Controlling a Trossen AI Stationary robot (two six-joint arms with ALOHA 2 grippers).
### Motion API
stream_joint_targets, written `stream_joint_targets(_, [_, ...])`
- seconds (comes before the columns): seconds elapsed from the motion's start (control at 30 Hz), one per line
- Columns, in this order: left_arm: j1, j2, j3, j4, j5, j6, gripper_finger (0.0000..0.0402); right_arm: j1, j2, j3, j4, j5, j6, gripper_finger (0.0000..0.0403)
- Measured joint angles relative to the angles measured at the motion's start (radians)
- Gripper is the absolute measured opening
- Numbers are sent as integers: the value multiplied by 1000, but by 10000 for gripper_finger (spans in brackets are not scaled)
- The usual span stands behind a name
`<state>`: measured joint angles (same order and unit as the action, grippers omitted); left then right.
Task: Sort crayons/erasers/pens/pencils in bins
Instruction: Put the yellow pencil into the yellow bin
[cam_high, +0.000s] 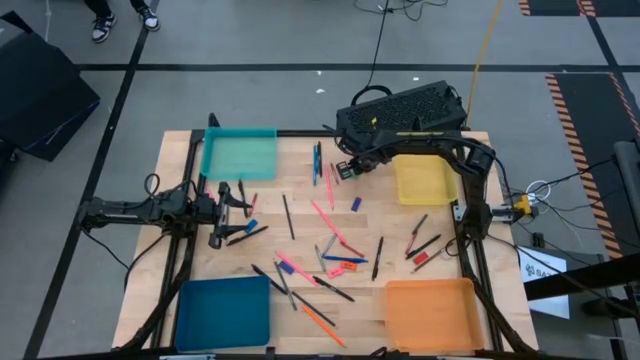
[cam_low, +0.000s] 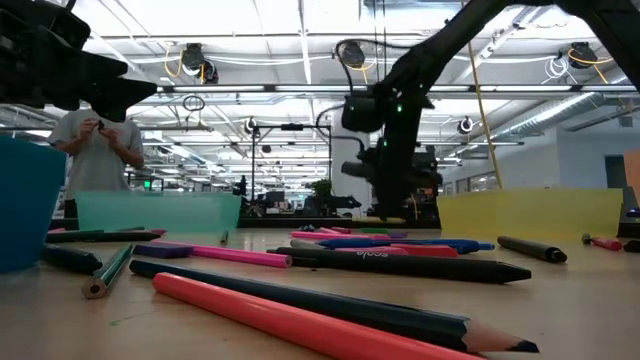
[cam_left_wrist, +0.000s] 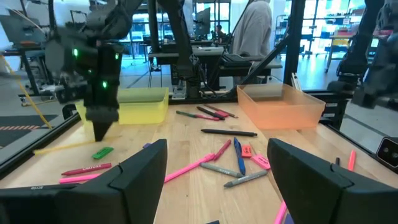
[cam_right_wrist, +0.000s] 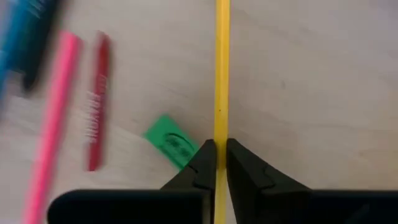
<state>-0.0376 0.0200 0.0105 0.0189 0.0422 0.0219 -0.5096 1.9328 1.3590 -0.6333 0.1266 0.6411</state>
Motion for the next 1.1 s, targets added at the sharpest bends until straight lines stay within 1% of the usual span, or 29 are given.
stream_joint_targets(0.2, [0,0,0,0,0,0,278,15,-107,1,-16,19,2,17])
stream_joint_targets(0.3, [0,0,0,0,0,0,278,23,-176,2,-63,26,4,17])
stream_joint_targets(0.43, [0,0,0,0,0,0,278,22,-288,2,-184,87,29,18])
stream_joint_targets(0.53, [0,0,0,0,0,0,278,16,-368,3,-307,164,49,18])
stream_joint_targets(0.7, [0,0,0,0,0,0,278,-11,-464,-6,-485,253,80,18])
stream_joint_targets(0.8, [0,0,0,0,0,0,278,-40,-517,-62,-524,270,104,18])
stream_joint_targets(0.9, [0,0,0,0,0,0,278,-79,-570,-158,-516,267,131,18])
stream_joint_targets(1.0, [0,0,0,0,0,0,278,-123,-611,-280,-467,258,133,18])
stream_joint_targets(1.1, [0,0,0,0,0,0,278,-173,-627,-395,-373,192,123,18])
